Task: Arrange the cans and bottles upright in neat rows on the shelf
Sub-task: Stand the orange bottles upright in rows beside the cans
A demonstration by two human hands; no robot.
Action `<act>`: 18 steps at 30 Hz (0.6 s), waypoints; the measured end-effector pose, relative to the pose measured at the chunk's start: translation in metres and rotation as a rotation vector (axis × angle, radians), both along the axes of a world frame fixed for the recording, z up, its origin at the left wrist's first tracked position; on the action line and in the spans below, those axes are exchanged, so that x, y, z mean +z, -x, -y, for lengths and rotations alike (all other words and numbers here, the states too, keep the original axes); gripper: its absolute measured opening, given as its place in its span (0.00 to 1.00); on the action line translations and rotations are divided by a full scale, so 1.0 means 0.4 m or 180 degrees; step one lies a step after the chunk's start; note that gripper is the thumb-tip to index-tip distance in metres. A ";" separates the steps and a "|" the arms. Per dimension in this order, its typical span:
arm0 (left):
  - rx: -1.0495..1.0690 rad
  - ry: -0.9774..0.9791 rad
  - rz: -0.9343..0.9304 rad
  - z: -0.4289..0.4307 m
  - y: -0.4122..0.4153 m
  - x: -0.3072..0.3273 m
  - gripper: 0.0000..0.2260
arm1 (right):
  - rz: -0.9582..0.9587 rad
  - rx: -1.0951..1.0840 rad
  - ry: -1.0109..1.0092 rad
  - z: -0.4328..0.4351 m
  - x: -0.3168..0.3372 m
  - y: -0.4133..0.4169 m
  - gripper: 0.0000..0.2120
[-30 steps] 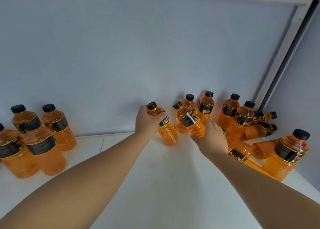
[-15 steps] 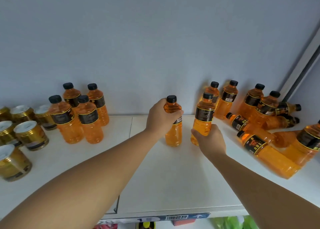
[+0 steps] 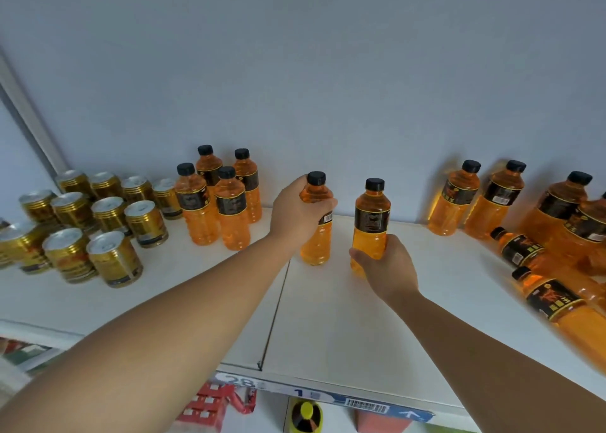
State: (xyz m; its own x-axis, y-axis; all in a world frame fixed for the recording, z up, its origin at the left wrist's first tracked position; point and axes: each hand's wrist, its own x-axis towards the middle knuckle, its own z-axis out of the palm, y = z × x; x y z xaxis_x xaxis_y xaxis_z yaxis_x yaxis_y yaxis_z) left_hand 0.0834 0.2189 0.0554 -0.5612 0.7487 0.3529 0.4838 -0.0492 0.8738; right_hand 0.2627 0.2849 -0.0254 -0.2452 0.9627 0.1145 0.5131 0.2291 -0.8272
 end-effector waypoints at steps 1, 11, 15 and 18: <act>0.0010 0.0002 0.0043 -0.004 0.020 -0.001 0.08 | -0.0001 0.0034 0.0007 -0.003 0.001 0.019 0.20; 0.0100 -0.0186 0.0014 -0.102 0.192 -0.021 0.06 | -0.0279 0.0056 0.0060 -0.084 0.004 0.202 0.16; 0.0158 -0.0185 0.0004 -0.136 0.222 -0.034 0.07 | -0.0327 0.0047 0.0106 -0.112 -0.008 0.244 0.17; 0.0209 -0.0214 0.0033 -0.157 0.234 -0.050 0.07 | -0.0387 0.0150 0.0115 -0.135 -0.016 0.272 0.16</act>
State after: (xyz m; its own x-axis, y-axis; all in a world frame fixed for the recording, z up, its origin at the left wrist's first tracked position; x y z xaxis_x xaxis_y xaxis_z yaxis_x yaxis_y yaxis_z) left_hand -0.0102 0.2816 0.0354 -0.6123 0.6849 0.3951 0.4789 -0.0764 0.8745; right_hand 0.1539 0.3389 -0.0317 -0.2767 0.9545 0.1115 0.3979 0.2194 -0.8908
